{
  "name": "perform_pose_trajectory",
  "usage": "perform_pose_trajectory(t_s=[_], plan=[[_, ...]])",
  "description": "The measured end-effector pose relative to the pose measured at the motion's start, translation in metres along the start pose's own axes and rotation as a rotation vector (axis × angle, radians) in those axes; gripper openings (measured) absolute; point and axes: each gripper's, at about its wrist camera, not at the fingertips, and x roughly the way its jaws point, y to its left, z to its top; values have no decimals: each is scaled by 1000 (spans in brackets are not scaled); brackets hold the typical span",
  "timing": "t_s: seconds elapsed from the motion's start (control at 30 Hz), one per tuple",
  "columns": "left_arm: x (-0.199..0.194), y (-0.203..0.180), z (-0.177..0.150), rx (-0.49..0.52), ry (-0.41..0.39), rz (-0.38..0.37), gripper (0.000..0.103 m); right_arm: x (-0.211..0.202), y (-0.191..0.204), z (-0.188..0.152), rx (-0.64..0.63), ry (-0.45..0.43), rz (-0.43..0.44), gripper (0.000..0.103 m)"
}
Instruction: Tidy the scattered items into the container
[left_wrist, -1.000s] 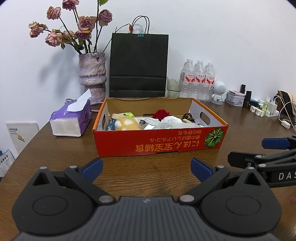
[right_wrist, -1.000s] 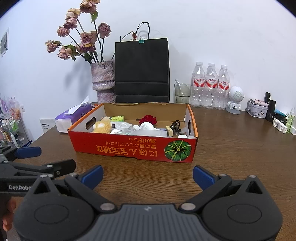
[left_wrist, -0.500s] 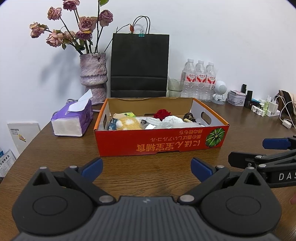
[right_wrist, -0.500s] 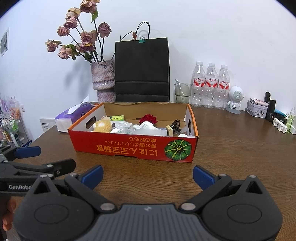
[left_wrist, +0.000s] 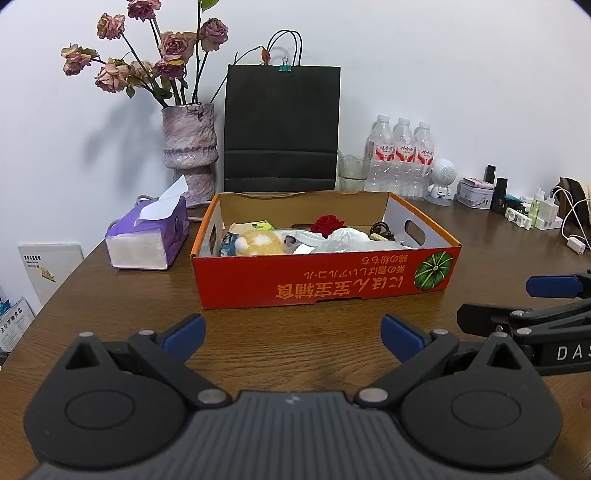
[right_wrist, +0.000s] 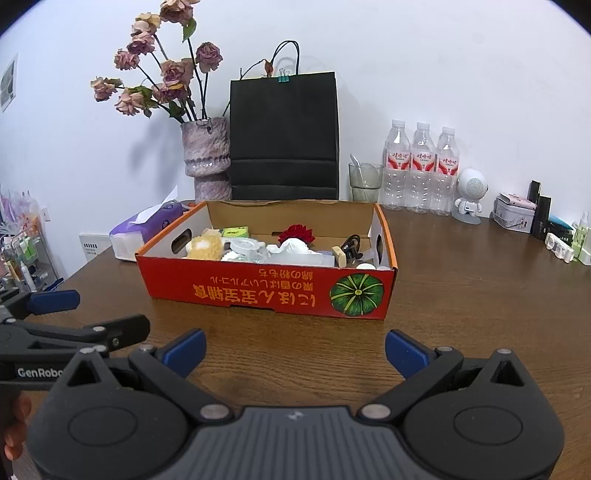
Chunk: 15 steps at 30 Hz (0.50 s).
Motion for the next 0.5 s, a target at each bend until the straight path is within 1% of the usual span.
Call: perform_pose_trajectory(t_s=[0.23,0.5], plan=[[1,1,-2,0,0,7,103,0,0,0,0,1,1,103],[1,-1,-5,1,0,15,103,2,0,-7,2,6,1,103]])
